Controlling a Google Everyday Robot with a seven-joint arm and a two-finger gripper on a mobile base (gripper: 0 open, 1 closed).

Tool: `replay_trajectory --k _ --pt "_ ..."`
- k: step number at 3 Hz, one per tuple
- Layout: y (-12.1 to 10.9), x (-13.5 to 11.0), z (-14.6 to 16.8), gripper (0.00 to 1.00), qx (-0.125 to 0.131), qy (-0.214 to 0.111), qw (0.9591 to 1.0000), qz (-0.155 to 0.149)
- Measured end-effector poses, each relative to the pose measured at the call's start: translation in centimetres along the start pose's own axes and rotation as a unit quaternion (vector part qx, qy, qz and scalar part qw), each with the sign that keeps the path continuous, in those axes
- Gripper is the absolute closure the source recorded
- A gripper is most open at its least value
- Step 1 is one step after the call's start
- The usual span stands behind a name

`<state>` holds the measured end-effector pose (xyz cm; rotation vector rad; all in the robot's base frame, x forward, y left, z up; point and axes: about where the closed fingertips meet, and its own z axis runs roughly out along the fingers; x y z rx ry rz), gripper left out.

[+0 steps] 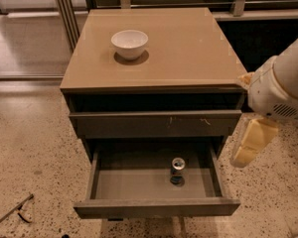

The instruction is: Pick redbull can from middle drawer and place on counter

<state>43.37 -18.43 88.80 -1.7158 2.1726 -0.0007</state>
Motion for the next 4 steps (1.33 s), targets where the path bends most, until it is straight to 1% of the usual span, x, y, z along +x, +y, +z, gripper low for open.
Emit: replay_trajectory --k 1,2,3,4 --pt "2.5 0.4 8.0 0.00 -0.030 -0.025 0.9992 0.003" --pt "5.5 2.6 17.2 0.00 -0.079 -0.018 0.9964 0.024" --pt "5.5 2.6 17.2 0.00 -0.079 -0.018 0.9964 0.024" --pt "5.7 3.3 19.9 0.00 -0.070 -0.015 0.9973 0.018"
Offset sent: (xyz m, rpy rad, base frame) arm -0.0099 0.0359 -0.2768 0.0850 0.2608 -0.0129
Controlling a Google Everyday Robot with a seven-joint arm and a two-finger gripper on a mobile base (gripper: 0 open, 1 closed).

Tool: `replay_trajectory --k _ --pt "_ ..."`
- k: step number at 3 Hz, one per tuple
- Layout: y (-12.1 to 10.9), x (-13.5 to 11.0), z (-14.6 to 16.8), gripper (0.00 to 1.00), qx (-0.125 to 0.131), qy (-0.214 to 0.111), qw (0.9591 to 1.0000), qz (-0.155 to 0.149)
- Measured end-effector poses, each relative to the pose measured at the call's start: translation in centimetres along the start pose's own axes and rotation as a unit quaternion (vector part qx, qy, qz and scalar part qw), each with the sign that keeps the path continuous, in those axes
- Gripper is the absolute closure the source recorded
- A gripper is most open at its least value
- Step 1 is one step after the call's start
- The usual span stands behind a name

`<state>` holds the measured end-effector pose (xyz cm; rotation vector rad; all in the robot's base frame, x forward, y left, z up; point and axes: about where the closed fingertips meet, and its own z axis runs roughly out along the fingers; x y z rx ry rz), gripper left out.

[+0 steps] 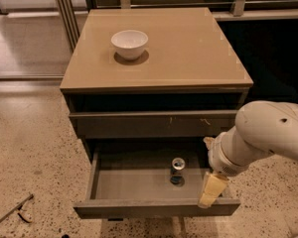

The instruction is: Pick redbull can from middle drawer and place on counter

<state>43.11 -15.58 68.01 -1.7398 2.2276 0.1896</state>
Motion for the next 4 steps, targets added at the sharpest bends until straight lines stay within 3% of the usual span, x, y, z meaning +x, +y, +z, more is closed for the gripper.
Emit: replay_trajectory --k 1,2,4 --pt "-1.3 1.8 4.5 0.00 0.012 -0.010 0.9999 0.001" --pt "-3.0 4.1 10.9 0.00 0.007 -0.039 0.9991 0.013" --pt "-3.2 4.9 12.0 0.00 0.010 -0.043 0.9988 0.019"
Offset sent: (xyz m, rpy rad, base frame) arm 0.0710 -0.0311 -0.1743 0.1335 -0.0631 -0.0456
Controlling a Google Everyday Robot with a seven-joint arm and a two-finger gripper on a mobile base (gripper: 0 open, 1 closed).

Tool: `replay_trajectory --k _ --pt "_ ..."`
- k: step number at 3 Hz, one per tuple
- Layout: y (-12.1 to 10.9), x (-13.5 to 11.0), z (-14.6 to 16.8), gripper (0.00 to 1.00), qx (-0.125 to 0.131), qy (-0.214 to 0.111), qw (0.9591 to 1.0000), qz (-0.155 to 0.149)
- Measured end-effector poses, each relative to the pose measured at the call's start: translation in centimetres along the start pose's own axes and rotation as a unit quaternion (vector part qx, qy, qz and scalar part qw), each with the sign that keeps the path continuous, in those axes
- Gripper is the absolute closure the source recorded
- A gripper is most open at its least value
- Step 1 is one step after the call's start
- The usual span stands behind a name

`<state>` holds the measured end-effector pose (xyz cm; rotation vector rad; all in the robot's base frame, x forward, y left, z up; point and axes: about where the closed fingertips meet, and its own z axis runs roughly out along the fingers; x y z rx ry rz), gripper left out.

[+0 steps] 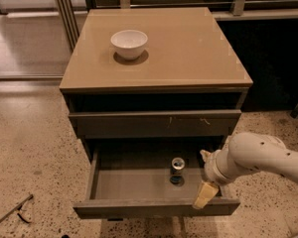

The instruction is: Pick redbull can from middle drawer and place on counter

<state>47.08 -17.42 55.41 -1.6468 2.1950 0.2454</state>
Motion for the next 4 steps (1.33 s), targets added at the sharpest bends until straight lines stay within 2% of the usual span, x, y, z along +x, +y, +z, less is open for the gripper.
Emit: replay_trajectory --k 1,2,3,4 --pt "-1.1 1.5 2.3 0.00 0.012 -0.020 0.9997 0.004" --pt "-2.7 2.3 5.2 0.00 0.021 -0.072 0.9972 0.009" --pt "-4.3 2.4 7.9 0.00 0.021 -0.138 0.9901 0.015" --pt "-5.8 2.3 9.8 0.06 0.021 -0.189 0.9813 0.027"
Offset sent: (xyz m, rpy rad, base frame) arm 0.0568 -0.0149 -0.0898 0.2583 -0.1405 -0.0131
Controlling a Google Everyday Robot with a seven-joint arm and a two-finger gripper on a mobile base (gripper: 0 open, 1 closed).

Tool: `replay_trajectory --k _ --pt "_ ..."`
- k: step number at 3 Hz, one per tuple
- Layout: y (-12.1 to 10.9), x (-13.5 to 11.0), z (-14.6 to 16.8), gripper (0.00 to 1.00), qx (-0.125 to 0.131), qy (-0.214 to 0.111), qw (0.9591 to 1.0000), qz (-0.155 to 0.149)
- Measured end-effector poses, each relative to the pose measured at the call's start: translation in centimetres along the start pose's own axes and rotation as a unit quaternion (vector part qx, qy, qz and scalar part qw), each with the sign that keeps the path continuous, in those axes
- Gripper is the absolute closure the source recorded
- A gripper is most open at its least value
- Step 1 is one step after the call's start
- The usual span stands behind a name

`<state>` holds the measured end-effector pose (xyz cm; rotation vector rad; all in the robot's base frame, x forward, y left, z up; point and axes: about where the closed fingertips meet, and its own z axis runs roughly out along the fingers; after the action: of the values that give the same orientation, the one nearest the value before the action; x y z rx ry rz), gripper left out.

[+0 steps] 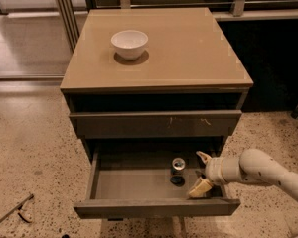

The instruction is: Pick redbull can from middle drawer and place on counter

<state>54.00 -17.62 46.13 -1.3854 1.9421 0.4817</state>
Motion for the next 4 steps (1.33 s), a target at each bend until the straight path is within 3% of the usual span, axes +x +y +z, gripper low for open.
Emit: replay_trajectory --k 1,2,4 --pt "-1.0 0.1 1.3 0.25 -0.001 -0.028 0.9995 0.010" --pt "-1.6 0.2 2.7 0.32 -0.003 -0.047 0.9988 0.018" --pt "-2.3 -1.0 5.8 0.24 -0.016 -0.072 0.9972 0.017"
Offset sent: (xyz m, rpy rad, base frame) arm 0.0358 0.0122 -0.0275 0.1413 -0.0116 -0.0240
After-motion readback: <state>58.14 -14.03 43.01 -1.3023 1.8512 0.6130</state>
